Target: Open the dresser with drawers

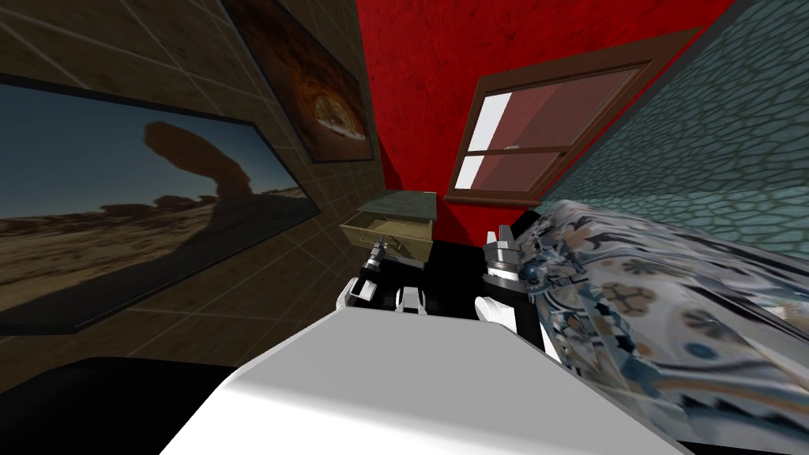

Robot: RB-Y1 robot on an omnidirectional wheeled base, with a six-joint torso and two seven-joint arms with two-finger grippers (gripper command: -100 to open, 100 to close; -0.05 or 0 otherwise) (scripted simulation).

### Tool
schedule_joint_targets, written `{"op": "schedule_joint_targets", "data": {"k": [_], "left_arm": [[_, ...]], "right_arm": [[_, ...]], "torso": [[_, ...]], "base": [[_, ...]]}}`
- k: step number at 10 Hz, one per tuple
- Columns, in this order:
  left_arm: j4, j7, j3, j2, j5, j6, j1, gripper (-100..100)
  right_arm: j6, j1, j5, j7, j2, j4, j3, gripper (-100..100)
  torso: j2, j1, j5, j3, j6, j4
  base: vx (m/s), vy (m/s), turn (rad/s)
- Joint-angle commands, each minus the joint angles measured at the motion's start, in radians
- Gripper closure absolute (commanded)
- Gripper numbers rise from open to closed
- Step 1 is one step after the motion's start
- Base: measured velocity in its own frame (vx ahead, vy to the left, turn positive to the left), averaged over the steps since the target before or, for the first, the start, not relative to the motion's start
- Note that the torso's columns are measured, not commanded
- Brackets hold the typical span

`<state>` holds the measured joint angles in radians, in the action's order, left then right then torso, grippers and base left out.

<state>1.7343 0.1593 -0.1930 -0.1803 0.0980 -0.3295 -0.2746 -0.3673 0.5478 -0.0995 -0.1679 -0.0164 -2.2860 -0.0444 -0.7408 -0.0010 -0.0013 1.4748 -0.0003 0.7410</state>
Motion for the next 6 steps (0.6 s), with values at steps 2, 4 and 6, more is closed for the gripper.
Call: {"op": "schedule_joint_targets", "data": {"k": [2, 4, 6], "left_arm": [[0.0, 0.001, 0.0, -0.001, 0.0, 0.006, -0.001, 0], [-0.001, 0.001, 0.0, -0.001, 0.0, 0.007, -0.002, 0], [-0.001, 0.001, 0.0, -0.001, 0.0, 0.008, -0.002, 0]], "right_arm": [[0.0, 0.0, 0.0, 0.0, 0.0, 0.0, 0.0, 0], [0.0, 0.0, 0.0, 0.0, 0.0, 0.0, 0.0, 0], [0.0, 0.0, 0.0, 0.0, 0.0, 0.0, 0.0, 0]], "torso": [[0.001, 0.0, 0.001, 0.001, 0.0, -0.002], [0.002, 0.001, 0.001, 0.001, 0.0, -0.002], [0.002, 0.001, 0.001, 0.001, 0.0, -0.003]], "base": [[0.0, 0.0, 0.0], [0.0, 0.0, 0.0], [0.0, 0.0, 0.0]]}}
